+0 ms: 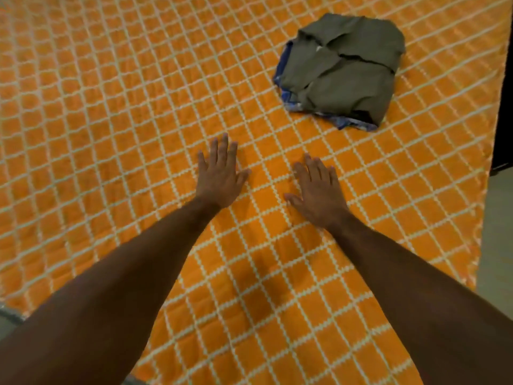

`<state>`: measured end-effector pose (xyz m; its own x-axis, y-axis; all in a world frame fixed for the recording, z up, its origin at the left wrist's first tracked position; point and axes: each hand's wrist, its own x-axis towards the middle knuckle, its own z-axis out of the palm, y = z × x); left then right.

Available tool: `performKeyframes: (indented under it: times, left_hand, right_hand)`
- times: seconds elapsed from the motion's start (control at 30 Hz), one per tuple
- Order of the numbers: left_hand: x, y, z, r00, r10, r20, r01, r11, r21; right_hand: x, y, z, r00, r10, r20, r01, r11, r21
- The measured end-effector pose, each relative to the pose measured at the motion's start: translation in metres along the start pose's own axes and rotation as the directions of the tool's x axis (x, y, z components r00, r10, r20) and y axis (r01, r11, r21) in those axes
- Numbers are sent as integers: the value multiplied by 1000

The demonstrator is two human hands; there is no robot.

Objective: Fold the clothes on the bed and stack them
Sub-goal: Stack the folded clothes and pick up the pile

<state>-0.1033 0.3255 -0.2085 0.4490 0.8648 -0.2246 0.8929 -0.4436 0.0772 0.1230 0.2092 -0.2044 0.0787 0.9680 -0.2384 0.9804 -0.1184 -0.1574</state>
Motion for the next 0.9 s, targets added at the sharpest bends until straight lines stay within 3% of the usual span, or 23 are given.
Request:
performKeyframes:
  times: [0.13, 0.23, 0.37, 0.47, 0.53, 0.6, 0.63, 0.77, 0.9]
  left_hand:
    - [16, 25, 32, 999, -34, -40, 34, 999, -6]
    - [12, 23, 37, 995, -40, -94, 35, 998, -55]
    - [13, 24, 38, 990, -36, -138, 21, 994, -107]
    - [12, 23, 40, 987, -38, -155, 17, 991, -131]
    - [13, 23, 40, 985, -35, -169, 13, 991, -134]
    - [13, 22, 42, 982, -31, -184, 5, 991, -137]
    - [13, 22, 43, 981, -29, -193, 1, 990, -142]
    - [14, 20, 44, 976, -19, -215, -19, 985, -174]
    - [14, 20, 45, 972, -19, -233, -27, 981, -192]
  right_hand:
    - [32, 29, -3, 946, 141, -291, -85, 977, 197]
    - [50, 50, -26, 786, 350, -509, -180, 918, 354]
    - [72, 84, -48, 645, 500, -578, -221, 846, 486]
    - [100, 105, -58, 586, 696, -415, -252, 643, 723]
    - [121, 115, -68, 588, 795, -146, -226, 335, 915]
    - [138, 123, -76, 593, 801, 81, -172, 27, 985]
    - [143, 127, -79, 608, 783, 132, -177, -28, 984]
    - [156, 145, -82, 665, 721, 196, -269, -14, 963]
    - [160, 153, -85, 684, 622, 381, -338, -192, 921]
